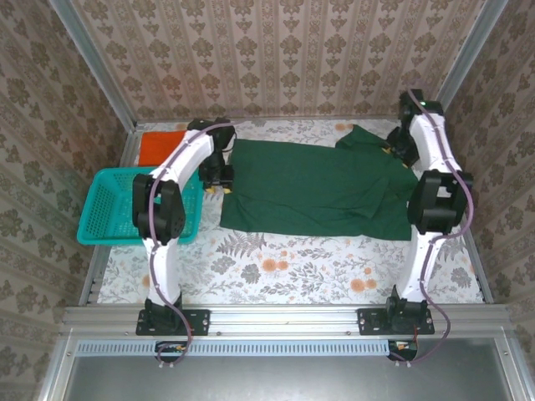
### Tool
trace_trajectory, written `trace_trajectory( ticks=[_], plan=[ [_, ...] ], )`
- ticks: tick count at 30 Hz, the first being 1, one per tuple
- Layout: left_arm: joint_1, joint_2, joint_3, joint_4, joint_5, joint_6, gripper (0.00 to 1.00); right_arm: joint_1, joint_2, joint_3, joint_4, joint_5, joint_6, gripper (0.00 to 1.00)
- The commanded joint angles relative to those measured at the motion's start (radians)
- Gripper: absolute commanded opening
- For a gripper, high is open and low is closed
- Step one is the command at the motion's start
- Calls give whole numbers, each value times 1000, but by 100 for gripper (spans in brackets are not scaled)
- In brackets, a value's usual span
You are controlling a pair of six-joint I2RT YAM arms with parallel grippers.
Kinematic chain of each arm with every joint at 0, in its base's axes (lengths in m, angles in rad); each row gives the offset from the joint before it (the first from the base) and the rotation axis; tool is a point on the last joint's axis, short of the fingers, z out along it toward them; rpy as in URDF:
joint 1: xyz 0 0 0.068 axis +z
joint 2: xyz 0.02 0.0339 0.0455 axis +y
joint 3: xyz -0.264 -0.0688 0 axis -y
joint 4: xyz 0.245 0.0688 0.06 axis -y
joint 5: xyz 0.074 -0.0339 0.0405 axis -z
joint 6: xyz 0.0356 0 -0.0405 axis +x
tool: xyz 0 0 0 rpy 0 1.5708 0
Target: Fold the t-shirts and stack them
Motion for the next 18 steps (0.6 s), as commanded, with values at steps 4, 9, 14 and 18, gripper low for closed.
trace_trajectory(
  ticks=[4,9,14,18],
  plan=[
    [-65,-152,-183,103,145,-8,43,-70,-355,-465,119,-183,-64,46],
    [-113,-174,-335,255,300,-77,41,-94,-542,-829,248,-262,-68,27],
    [-140,-116,-337,345,356,-108,40,-96,-549,-969,311,-321,-45,20],
    [-135,-80,-365,368,250,-114,40,-97,-512,-1006,352,-266,-39,21]
  ],
)
